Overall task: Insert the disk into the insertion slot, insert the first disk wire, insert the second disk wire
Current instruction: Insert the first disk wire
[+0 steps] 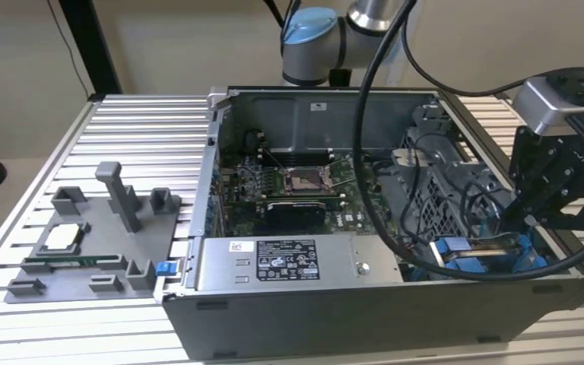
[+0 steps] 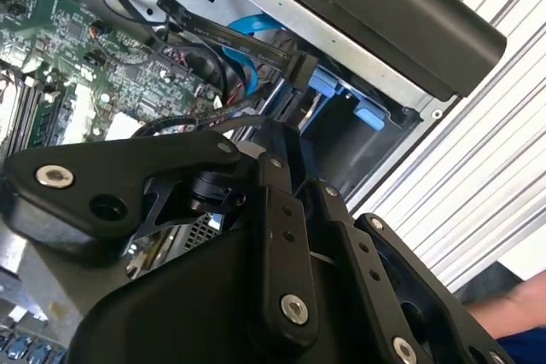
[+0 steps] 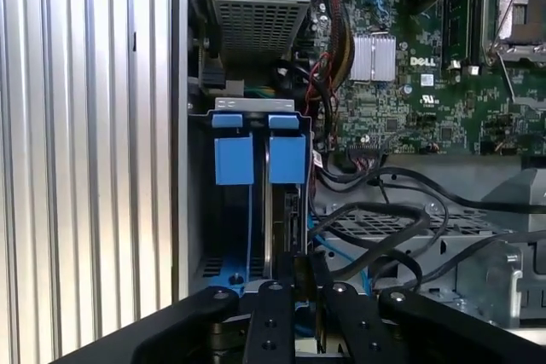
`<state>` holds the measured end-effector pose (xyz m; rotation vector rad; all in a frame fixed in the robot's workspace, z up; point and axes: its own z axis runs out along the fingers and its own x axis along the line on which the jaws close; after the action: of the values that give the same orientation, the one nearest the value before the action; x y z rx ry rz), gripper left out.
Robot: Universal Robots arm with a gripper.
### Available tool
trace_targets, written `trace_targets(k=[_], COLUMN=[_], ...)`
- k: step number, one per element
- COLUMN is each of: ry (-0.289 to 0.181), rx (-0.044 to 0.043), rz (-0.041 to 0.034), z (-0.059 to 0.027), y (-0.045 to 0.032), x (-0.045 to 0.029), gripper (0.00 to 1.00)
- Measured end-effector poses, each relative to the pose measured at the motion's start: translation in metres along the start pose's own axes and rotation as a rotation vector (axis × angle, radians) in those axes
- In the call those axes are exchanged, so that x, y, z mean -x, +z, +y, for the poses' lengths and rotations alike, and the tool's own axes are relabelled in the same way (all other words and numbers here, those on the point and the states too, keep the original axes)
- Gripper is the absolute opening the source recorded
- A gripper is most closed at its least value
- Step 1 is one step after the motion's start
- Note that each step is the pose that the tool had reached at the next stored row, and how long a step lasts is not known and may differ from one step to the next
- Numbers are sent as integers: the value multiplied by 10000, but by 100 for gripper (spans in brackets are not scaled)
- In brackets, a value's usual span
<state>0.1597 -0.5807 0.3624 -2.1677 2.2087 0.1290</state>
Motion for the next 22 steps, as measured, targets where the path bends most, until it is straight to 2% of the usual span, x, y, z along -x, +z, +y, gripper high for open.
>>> trace_targets(k=[6,13,22], ry=[-5,-88,-101], rx=[-31,-163,-178], rz=[2,1,1], z=[-6,-7,-8], y=[60,117,153], x=[2,4,8], gripper=[0,0,0])
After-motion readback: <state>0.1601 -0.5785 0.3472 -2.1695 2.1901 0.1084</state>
